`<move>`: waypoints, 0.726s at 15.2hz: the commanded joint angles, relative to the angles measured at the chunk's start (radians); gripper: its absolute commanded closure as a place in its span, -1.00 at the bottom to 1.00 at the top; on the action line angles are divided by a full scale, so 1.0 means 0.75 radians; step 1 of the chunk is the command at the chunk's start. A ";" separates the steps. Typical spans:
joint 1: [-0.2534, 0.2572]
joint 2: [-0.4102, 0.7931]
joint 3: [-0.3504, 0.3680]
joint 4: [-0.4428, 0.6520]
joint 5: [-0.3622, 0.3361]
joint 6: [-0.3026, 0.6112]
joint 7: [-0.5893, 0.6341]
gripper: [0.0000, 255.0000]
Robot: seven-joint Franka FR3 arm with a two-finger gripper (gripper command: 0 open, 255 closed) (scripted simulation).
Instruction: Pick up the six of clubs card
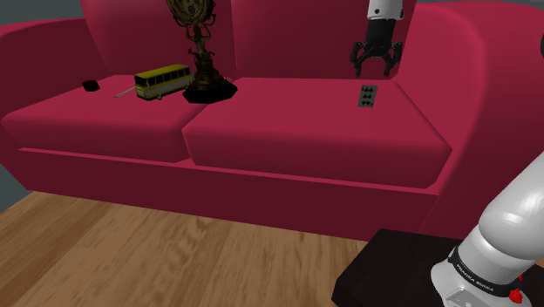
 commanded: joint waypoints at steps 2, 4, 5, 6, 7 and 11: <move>-0.001 -0.010 -0.001 -0.065 -0.002 0.052 0.001 -1.00; -0.001 -0.021 0.000 -0.114 -0.003 0.091 -0.001 -1.00; -0.001 -0.024 0.000 -0.128 -0.004 0.102 -0.002 -1.00; -0.001 -0.024 0.000 -0.127 -0.004 0.102 -0.002 -1.00; -0.001 -0.022 0.000 -0.125 -0.004 0.100 -0.002 1.00; -0.001 -0.022 0.000 -0.123 -0.004 0.099 -0.002 1.00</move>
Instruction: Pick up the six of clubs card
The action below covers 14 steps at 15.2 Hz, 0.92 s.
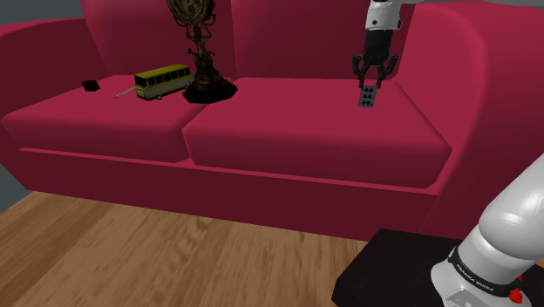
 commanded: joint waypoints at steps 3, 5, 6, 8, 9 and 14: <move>0.000 0.001 0.000 -0.001 0.000 0.001 0.000 1.00; 0.000 -0.001 0.000 -0.005 0.000 0.002 0.000 1.00; 0.000 0.004 0.000 0.019 0.001 -0.016 0.001 1.00; 0.000 0.015 -0.001 0.068 0.003 -0.055 0.003 1.00; -0.001 0.021 -0.001 0.094 0.004 -0.074 0.004 1.00; -0.003 0.057 -0.004 0.230 0.010 -0.175 0.009 1.00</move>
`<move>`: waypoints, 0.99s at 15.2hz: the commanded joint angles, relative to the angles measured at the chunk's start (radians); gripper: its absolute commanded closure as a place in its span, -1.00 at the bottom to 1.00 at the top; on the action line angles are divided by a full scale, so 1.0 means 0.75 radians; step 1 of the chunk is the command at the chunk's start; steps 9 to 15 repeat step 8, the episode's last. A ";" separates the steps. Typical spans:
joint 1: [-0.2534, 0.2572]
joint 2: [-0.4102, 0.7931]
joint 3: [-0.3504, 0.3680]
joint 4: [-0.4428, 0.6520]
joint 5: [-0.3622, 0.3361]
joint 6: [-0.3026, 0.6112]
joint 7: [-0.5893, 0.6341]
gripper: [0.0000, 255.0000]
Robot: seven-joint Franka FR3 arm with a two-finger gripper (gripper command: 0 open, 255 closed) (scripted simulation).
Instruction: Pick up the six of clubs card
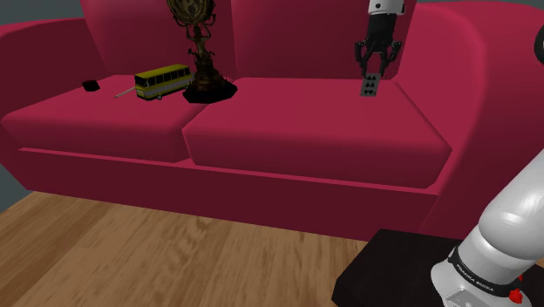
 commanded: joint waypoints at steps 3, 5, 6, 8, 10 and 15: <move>-0.002 0.037 -0.003 0.122 0.007 -0.086 0.004 1.00; -0.004 0.058 -0.004 0.186 0.011 -0.130 0.006 1.00; -0.005 0.069 -0.005 0.220 0.013 -0.152 0.007 1.00; -0.005 0.071 -0.006 0.225 0.014 -0.156 0.007 1.00; -0.005 0.071 -0.006 0.225 0.014 -0.156 0.007 1.00; -0.005 0.071 -0.006 0.225 0.014 -0.156 0.007 1.00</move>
